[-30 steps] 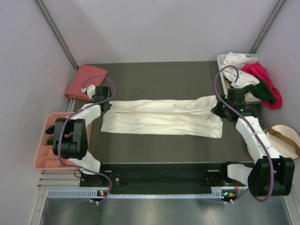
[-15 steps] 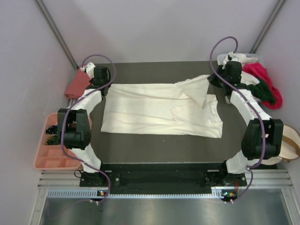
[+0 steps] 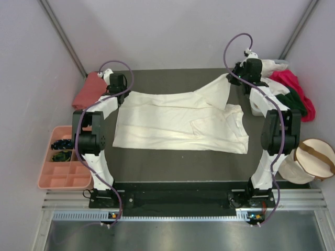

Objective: Fold and stack the t-shirts
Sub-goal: Fold the other side of the tshirt into a rectangle

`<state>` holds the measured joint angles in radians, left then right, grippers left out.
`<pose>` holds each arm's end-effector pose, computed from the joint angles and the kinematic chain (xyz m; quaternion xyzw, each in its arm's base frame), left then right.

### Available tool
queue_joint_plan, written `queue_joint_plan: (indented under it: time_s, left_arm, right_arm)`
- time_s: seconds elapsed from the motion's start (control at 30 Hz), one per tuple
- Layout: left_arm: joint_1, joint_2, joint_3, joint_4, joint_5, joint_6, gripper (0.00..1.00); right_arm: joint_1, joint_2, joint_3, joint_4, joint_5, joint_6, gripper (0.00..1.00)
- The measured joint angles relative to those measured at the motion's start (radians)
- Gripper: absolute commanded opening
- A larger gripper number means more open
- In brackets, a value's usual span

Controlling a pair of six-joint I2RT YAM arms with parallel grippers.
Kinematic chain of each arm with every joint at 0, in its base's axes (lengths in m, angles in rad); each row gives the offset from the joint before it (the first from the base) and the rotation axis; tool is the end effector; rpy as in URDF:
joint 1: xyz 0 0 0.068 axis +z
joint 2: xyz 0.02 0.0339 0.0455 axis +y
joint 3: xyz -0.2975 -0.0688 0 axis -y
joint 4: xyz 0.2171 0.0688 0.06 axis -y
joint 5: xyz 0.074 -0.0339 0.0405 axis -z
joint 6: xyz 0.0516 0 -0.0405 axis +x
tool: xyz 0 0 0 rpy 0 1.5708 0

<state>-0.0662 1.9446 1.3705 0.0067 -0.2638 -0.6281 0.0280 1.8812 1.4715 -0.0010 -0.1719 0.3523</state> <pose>0.4478 -0.0162 0.2564 -0.3018 0.8175 -0.0538 0.4875 0.4479 0.0214 0.3155 0.0881 0.8300 0.1737 0.5226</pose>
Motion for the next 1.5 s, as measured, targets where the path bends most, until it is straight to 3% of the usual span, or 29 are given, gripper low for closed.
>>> queue_joint_plan:
  time_s: [0.43,0.77,1.2,1.5]
  left_arm:
    - [0.0,0.057,0.082,0.003,0.014,0.03,0.0]
    - [0.0,0.064,0.09,0.002,0.017,0.055,0.0]
    - [0.02,0.027,-0.077,0.026,-0.008,0.062,0.0]
    - [0.05,0.027,-0.087,0.034,-0.013,0.068,0.0]
  right_arm:
    - [-0.002,0.129,0.216,0.016,-0.018,-0.093,0.0]
    - [-0.007,0.149,0.245,0.008,-0.039,-0.122,0.0]
    - [-0.01,-0.002,-0.036,-0.074,0.029,-0.124,0.0]
    - [-0.076,-0.015,-0.05,-0.082,0.039,-0.108,0.0]
